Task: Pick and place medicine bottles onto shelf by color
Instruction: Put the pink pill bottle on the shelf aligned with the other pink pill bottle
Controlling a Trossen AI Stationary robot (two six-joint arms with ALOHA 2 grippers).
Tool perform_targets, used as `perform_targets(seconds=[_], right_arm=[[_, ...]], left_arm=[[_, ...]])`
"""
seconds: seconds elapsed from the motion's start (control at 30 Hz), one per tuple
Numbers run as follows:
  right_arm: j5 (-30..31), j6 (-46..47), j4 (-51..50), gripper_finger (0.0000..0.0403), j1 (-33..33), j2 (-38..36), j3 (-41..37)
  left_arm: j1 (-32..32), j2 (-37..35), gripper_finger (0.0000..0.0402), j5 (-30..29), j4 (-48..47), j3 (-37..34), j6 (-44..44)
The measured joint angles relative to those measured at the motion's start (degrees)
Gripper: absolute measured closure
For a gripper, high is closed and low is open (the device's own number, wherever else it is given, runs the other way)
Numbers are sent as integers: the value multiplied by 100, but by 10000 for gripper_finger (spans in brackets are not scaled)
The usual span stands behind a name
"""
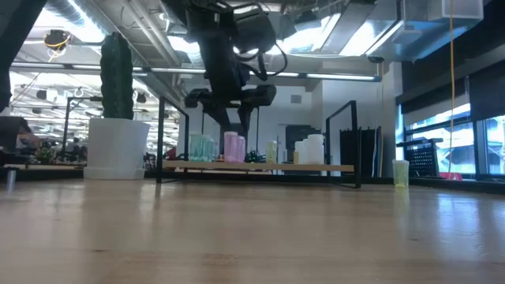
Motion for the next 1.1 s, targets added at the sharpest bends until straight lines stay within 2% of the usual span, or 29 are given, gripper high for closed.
perform_targets(seconds=[0.2, 0.37, 0.57, 0.73, 0.83, 0.97, 1.1], right_arm=[[0, 0, 0, 201, 0, 0, 0], [0, 22, 0, 201, -1, 0, 0], [0, 22, 0, 201, -1, 0, 0], [0, 22, 4, 201, 0, 0, 0], [-4, 21, 13, 201, 0, 2, 2], [-26, 15, 15, 201, 0, 2, 2], [-155, 7, 15, 201, -2, 2, 2]], left_arm=[[-1, -24, 221, -292, -250, 422, 394], [-48, -24, 221, -517, -792, 972, 657], [-268, -70, 221, -499, -1602, 1754, 1016], [-586, -239, 222, 116, -2212, 2260, 1363], [-826, -335, 228, 467, -2763, 2312, 1363], [-1158, -337, 245, 808, -3796, 2246, 902], [-1485, -334, 278, 941, -4272, 1949, 380]])
